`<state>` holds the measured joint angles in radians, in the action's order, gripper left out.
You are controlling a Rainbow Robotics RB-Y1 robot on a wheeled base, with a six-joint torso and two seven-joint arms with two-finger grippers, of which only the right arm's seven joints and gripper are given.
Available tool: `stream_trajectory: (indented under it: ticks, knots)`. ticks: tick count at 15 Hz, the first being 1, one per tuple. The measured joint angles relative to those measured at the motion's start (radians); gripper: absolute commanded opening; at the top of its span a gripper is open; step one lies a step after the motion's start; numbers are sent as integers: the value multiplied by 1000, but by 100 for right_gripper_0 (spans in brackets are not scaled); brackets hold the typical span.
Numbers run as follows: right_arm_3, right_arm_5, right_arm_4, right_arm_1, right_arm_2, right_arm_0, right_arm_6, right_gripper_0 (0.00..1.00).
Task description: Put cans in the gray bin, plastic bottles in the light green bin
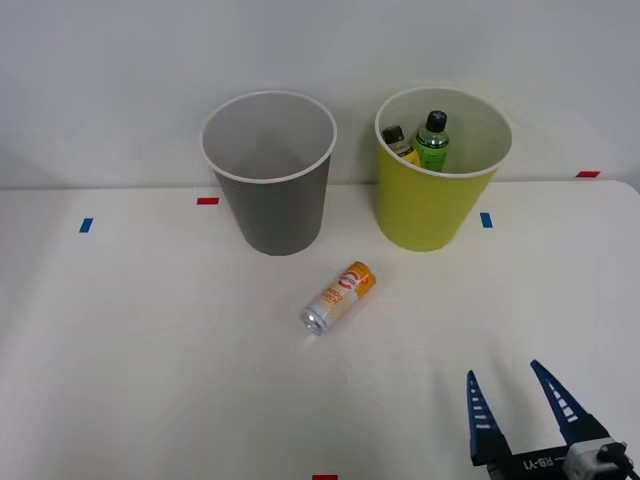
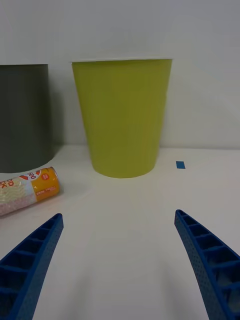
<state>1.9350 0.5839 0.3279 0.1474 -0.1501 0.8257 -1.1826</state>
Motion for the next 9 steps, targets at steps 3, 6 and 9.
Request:
stream_trajectory:
  ticks: [3, 6, 9]
  knots:
    - [-49, 58, 66, -46, 19, 35, 56, 76]
    - [-129, 161, 98, -75, 44, 41, 55, 76]
    - [-199, 234, 128, -101, 57, 33, 49, 75]
